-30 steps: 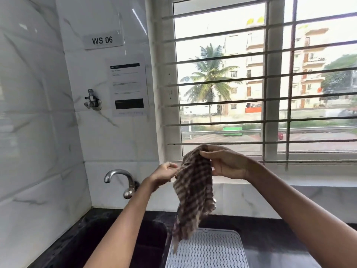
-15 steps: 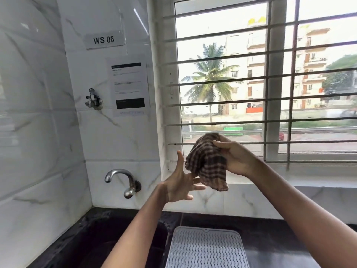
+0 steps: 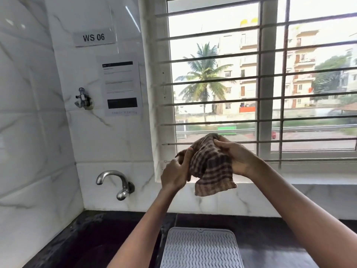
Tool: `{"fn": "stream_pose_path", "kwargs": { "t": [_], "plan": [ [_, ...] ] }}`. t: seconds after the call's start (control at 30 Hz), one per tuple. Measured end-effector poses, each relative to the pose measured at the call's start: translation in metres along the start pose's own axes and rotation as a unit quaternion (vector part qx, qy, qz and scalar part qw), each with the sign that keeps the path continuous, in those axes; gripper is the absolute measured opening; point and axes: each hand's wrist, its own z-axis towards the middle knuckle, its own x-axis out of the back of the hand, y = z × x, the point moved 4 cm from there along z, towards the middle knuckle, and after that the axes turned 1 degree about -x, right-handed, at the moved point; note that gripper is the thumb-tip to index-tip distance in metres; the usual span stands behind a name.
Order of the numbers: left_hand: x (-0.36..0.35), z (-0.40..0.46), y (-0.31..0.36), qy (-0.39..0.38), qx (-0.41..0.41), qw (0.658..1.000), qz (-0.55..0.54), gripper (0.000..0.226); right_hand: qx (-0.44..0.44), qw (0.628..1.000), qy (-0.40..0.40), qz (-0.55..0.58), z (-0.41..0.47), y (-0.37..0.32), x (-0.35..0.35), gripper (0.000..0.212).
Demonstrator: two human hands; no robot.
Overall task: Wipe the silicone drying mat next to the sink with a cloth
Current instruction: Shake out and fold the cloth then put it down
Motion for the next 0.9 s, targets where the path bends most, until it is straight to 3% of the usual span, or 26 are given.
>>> {"fn": "stream_pose_path", "kwargs": {
  "t": [0.07, 0.13, 0.23, 0.33, 0.4, 0.47, 0.57, 0.77, 0.9],
  "plan": [
    [0.000, 0.005, -0.001, 0.016, 0.006, 1.000, -0.011, 0.072, 0.020, 1.000, 0.005, 0.016, -0.001, -0.003, -0.001, 0.030],
    [-0.010, 0.006, 0.000, -0.087, 0.011, 0.983, -0.163, 0.068, 0.038, 0.999, 0.016, 0.028, 0.000, -0.003, -0.001, 0.031],
    [-0.021, 0.004, 0.003, -0.214, 0.037, 0.921, -0.323, 0.070, 0.051, 0.997, 0.048, 0.026, 0.002, 0.001, 0.004, 0.025],
    [-0.034, -0.001, 0.000, -0.309, 0.066, 0.866, -0.387, 0.078, 0.051, 0.996, 0.069, 0.013, 0.004, 0.003, 0.011, 0.016],
    [-0.036, 0.000, -0.002, -0.329, 0.081, 0.860, -0.382, 0.075, 0.049, 0.996, 0.079, 0.000, 0.005, 0.003, 0.013, 0.017],
    [-0.035, 0.003, -0.003, -0.313, 0.093, 0.885, -0.332, 0.073, 0.049, 0.994, 0.091, -0.022, 0.005, 0.002, 0.016, 0.021],
    [-0.029, 0.010, -0.004, -0.218, 0.091, 0.932, -0.274, 0.066, 0.038, 0.991, 0.107, -0.076, 0.005, 0.001, 0.020, 0.022],
    [-0.015, 0.028, -0.011, -0.107, 0.148, 0.912, -0.368, 0.061, 0.008, 0.964, 0.194, -0.184, 0.004, -0.002, 0.036, 0.023],
    [-0.011, 0.037, -0.015, -0.085, 0.148, 0.929, -0.328, 0.054, -0.014, 0.941, 0.249, -0.230, 0.005, -0.001, 0.044, 0.025]
  ]
}}
